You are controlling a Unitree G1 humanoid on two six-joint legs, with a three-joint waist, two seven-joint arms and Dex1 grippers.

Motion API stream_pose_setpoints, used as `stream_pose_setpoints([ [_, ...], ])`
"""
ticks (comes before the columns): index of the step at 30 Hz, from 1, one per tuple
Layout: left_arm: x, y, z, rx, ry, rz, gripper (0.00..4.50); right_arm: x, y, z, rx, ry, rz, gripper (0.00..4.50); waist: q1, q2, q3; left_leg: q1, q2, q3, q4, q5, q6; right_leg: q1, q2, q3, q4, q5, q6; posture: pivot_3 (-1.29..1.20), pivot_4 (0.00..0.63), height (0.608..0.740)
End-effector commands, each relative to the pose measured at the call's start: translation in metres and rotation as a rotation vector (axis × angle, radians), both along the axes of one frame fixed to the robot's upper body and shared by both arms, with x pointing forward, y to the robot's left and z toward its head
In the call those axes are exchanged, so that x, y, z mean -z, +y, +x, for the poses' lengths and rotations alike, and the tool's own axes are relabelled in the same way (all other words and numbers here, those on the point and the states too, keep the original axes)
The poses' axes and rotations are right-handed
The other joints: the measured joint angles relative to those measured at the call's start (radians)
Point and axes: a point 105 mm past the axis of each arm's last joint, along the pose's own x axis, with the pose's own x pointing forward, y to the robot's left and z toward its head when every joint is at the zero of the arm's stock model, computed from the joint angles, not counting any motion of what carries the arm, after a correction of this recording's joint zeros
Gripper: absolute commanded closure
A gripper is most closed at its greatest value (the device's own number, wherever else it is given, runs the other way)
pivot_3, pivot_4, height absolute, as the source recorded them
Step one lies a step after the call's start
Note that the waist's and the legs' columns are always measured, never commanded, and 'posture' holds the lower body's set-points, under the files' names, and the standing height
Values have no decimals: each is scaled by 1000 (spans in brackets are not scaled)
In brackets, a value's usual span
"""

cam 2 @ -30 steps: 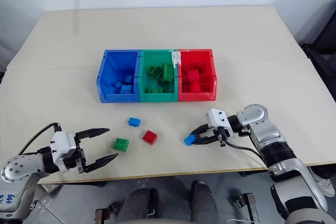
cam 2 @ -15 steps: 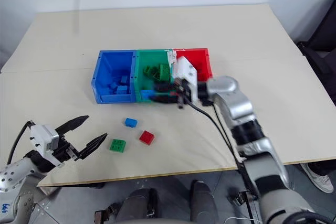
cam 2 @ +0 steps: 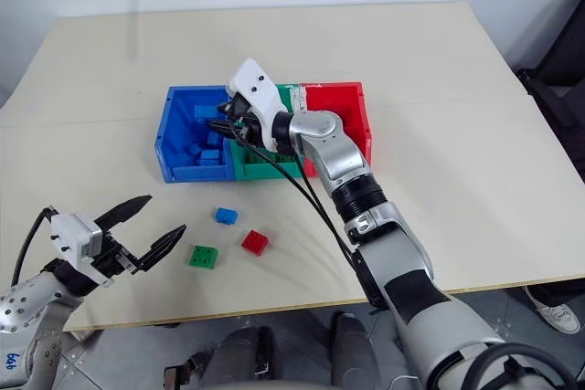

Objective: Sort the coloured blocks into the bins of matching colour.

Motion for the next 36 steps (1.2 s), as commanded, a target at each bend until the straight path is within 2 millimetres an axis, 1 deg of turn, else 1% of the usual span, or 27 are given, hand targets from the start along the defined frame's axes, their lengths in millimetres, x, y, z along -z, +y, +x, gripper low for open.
stream_pose_setpoints([
  [1,-5,2,1,-4,-18,14,0,-17,3,-7,-41,-27,44,1223,-3,0,0,0,0,0,0,0,0,0,0,0,0,0,0,0,150,740],
  [3,-5,0,2,10,-15,16,0,-18,-5,-9,-57,-45,48,545,-3,0,0,0,0,0,0,0,0,0,0,0,0,0,0,0,150,740],
  [5,-5,-5,3,35,-13,18,0,-19,-20,-10,-63,-75,49,16,-3,0,0,0,0,0,0,0,0,0,0,0,0,0,0,0,150,740],
  [7,-6,-7,4,46,-13,20,0,-19,-28,-11,-65,-82,46,16,-1,0,0,0,0,0,0,0,0,0,0,0,0,0,0,0,150,740],
  [8,-6,-9,5,63,-14,25,0,-16,-39,-16,-95,-101,40,16,0,0,0,0,0,0,0,0,0,0,0,0,0,0,0,0,150,740],
  [10,-7,-16,6,117,-13,54,0,-3,-74,-27,-137,-127,5,16,16,-1,-1,0,0,-1,0,0,0,0,0,-1,-1,0,0,0,150,740],
  [11,-7,-18,6,136,-13,65,0,1,-85,-33,-151,-132,-8,16,20,-1,-1,0,0,-1,0,0,1,1,0,-2,-1,0,0,0,150,740],
  [13,-6,-21,9,183,-19,124,0,11,-116,-46,-175,-132,-8,16,25,-1,-1,0,0,0,1,-1,1,1,0,-2,-2,0,0,0,150,740],
  [15,-5,-25,9,243,-14,161,0,25,-144,-57,-170,-147,-65,16,28,-1,-1,-1,0,0,0,-1,1,1,0,-3,-4,0,0,0,150,740],
  [16,-4,-26,10,261,-12,170,0,30,-152,-60,-171,-152,-86,16,28,-1,-1,-1,0,1,1,-1,1,1,0,-3,-4,0,0,0,150,740],
  [17,-3,-30,10,307,4,179,0,36,-170,-63,-134,-140,-94,16,22,-1,0,-1,0,1,1,-1,1,1,0,-3,-4,0,1,0,150,740],
  [20,1,-39,8,420,40,199,0,53,-216,-75,-47,-101,-137,16,27,-1,0,2,1,5,0,-1,1,2,1,-4,-6,1,2,0,150,740],
  [22,3,-44,10,476,45,219,0,64,-242,-86,-4,-50,-174,16,29,-1,0,3,1,5,0,-1,1,3,1,-4,-6,1,2,0,150,740],
  [24,4,-49,13,520,43,226,0,70,-264,-94,58,-15,-183,16,29,-1,0,4,1,6,0,-1,1,3,0,-4,-6,1,2,0,150,740],
  [28,4,-53,18,577,36,234,0,79,-299,-109,151,6,-243,16,27,-1,0,7,3,10,1,-1,0,4,0,-4,-7,1,3,0,150,740],
  [30,3,-54,22,590,28,244,0,83,-309,-115,175,18,-261,16,26,-1,0,8,3,10,1,0,0,4,0,-4,-7,1,3,0,150,740],
  [31,2,-54,23,591,24,246,0,84,-309,-119,166,8,-270,16,26,-1,0,8,3,11,1,0,-1,4,0,-4,-7,1,3,0,150,740],
  [34,0,-50,23,578,14,256,0,83,-301,-126,134,0,-249,16,25,-1,0,9,4,11,2,0,-1,5,1,-3,-6,1,3,0,150,740],
  [36,-1,-41,23,544,20,257,0,80,-293,-129,99,-15,-228,16,25,-1,0,10,4,11,2,0,-1,5,1,-3,-6,1,2,0,150,740],
])
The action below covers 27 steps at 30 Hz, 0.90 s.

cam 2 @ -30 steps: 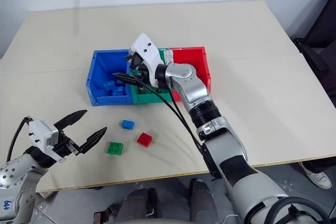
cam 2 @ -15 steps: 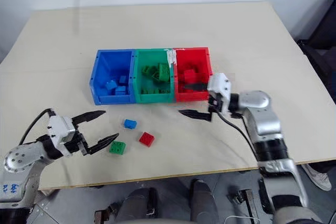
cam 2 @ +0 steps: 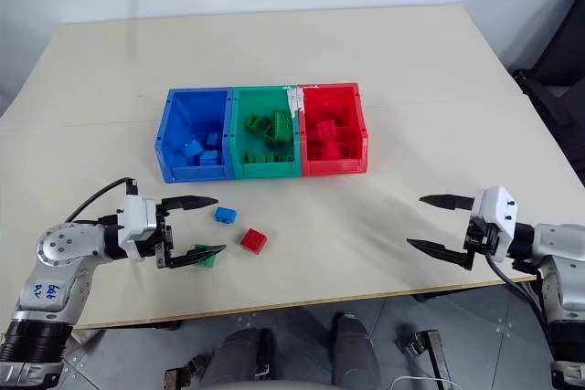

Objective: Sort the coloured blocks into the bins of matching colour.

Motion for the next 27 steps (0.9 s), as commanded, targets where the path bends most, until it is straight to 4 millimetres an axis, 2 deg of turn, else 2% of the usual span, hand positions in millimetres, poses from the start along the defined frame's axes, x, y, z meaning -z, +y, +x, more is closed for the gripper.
stream_pose_setpoints([
  [1,-7,15,-1,-45,-30,17,0,-18,15,-5,-73,-70,39,16,0,0,0,0,0,0,0,0,0,0,0,0,0,0,0,0,150,740],
  [5,-1,42,-8,-137,25,39,0,-27,34,-7,-170,-82,95,16,0,0,0,0,1,0,0,0,0,0,0,0,0,0,0,0,150,740],
  [9,-2,55,-13,-175,20,61,0,-38,54,-8,-270,-115,132,16,2,0,0,0,1,0,1,-1,1,0,0,0,0,0,0,0,150,740],
  [12,-1,58,-21,-146,40,122,0,-45,69,-11,-339,-133,148,16,4,0,0,0,1,-1,1,-1,1,0,0,0,0,0,-1,0,150,740],
  [15,-7,63,-32,-98,81,175,0,-52,74,-15,-375,-157,168,16,4,0,0,-1,1,-1,0,-1,0,0,0,-1,0,0,-1,0,150,740],
  [19,-18,76,-28,-137,64,184,0,-51,71,-16,-360,-146,157,16,5,0,0,-1,1,-1,0,-1,0,-1,0,-1,0,0,-1,0,150,740],
  [22,-23,62,-21,-110,47,153,0,-46,67,-17,-346,-140,138,16,8,0,0,-1,1,-1,0,-2,1,-1,0,-1,0,0,-1,0,150,740],
  [24,-28,44,-19,-56,34,122,0,-44,65,-17,-333,-139,134,16,10,0,0,-1,1,0,0,-2,1,-1,0,-1,0,0,-1,0,150,740],
  [27,-32,6,-16,92,28,97,0,-41,59,-18,-303,-123,122,16,18,0,0,-1,1,0,1,-1,0,0,0,-1,1,0,-1,0,150,740],
])
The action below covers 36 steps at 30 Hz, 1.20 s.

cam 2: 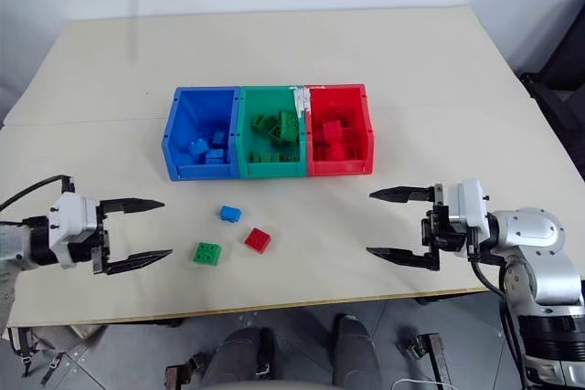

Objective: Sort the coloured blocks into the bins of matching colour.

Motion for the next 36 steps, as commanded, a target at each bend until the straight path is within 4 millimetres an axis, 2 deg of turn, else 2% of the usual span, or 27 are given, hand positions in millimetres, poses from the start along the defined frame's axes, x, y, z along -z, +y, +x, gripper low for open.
stream_pose_setpoints([
  [1,-7,-42,-1,167,-4,-16,0,-6,-10,-3,30,-36,-27,16,10,0,0,0,0,0,0,0,0,0,0,0,0,0,0,0,150,740],
  [4,3,-71,0,320,28,54,0,-5,-13,-5,42,-23,-32,16,17,0,0,0,0,0,2,0,0,0,1,0,5,0,0,0,150,740],
  [10,20,-95,10,452,25,195,0,-3,-14,-9,66,-4,-30,16,15,0,0,-1,0,0,8,0,0,0,1,1,4,0,0,0,150,740],
  [15,34,-104,29,450,26,285,0,1,-17,-16,92,17,-28,16,18,0,0,-1,0,0,12,0,0,1,1,1,6,0,0,0,150,740],
  [20,37,-106,34,443,33,291,0,3,-18,-18,111,19,-27,16,17,0,0,-2,0,-1,13,-1,1,1,1,2,6,0,0,0,150,740],
  [23,38,-107,36,438,28,289,578,4,-18,-18,119,18,-23,0,18,0,0,-2,0,-1,13,-1,1,1,1,2,7,0,0,0,150,740],
  [31,34,-111,39,423,-9,265,3024,7,-18,-16,122,16,-23,0,18,0,0,-2,0,-1,14,-1,1,1,1,2,7,0,0,0,150,740],
  [33,24,-116,40,434,-80,223,3046,7,-20,-16,124,16,-28,0,18,0,0,-2,0,-1,14,-1,1,1,1,2,7,0,0,0,150,740],
  [36,-7,-131,41,419,-96,13,3046,1,-27,-13,181,-3,12,0,22,0,0,-2,0,-1,14,-1,1,1,1,2,7,0,1,0,150,740],
])
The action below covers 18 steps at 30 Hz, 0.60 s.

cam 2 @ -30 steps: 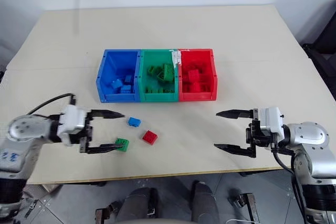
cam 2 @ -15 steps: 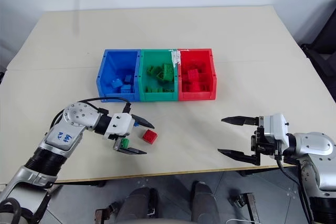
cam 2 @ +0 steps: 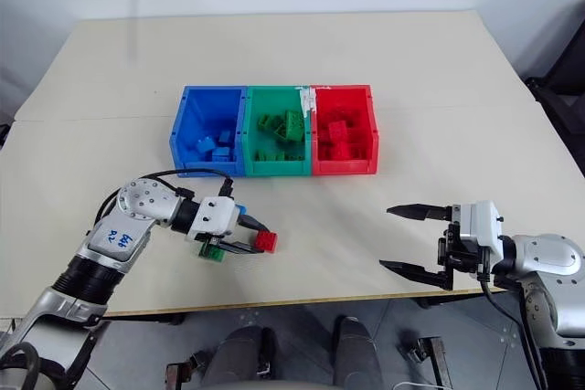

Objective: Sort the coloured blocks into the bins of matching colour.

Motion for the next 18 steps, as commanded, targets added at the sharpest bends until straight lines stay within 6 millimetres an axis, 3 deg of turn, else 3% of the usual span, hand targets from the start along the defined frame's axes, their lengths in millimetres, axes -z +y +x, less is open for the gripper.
stream_pose_setpoints([
  [1,-48,-13,5,-13,-17,-247,3046,-18,-11,2,78,-79,49,0,4,0,0,0,0,0,0,0,0,0,0,0,0,0,0,0,150,740],
  [7,-94,-32,37,-120,35,-468,3046,-35,-32,6,278,-179,144,0,22,0,0,0,-1,-1,1,0,0,1,0,0,1,1,1,0,150,740],
  [12,-122,-69,81,-207,-69,-510,3046,-41,-57,4,464,-237,199,0,28,0,0,1,-3,-3,1,1,1,6,0,0,-4,2,4,0,150,740],
  [18,-134,-100,128,-393,-164,-492,3046,-38,-58,0,531,-252,225,0,20,-1,0,0,-4,-5,1,-1,5,11,0,-2,-16,5,7,0,150,740],
])
